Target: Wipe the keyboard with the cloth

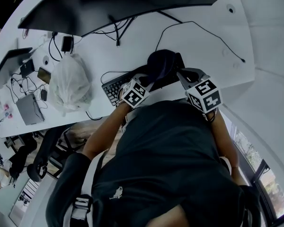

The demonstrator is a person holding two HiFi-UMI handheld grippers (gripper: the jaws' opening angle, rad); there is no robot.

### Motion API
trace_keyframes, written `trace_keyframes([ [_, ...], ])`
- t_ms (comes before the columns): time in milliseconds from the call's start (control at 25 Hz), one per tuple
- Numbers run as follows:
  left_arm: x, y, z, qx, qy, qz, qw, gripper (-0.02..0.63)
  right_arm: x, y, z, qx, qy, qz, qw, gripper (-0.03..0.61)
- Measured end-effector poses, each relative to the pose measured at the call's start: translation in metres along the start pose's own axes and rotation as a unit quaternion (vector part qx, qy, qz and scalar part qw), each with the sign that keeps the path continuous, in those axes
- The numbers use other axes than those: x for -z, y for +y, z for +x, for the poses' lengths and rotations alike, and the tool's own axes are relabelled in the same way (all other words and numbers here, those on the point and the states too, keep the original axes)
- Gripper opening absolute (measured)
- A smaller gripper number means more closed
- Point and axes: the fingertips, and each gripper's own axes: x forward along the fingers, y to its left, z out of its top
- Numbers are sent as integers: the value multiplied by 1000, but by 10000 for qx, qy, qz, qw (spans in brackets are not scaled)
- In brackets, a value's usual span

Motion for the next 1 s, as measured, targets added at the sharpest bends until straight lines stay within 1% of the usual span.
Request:
trace_keyframes([
  [240,34,-24,-11,154,192,-69,9997,61,3,4,-2,14,-2,-3,10000,11],
  [360,46,-26,-18,115,303,-92,9994,61,1,8,-2,1,-2,-66,10000,11],
  [480,57,-23,-26,-3,364,-138,9992,61,1,13,-3,-2,-5,-124,9999,11],
  [640,69,-15,-37,-226,405,-87,9989,61,2,16,-5,8,-16,-189,9998,11],
  [880,85,16,-64,-697,397,-274,9964,61,6,24,-8,-16,8,-288,9996,11],
  [1000,95,28,-74,-851,432,-367,9948,61,11,28,-8,-34,35,-319,9995,11],
])
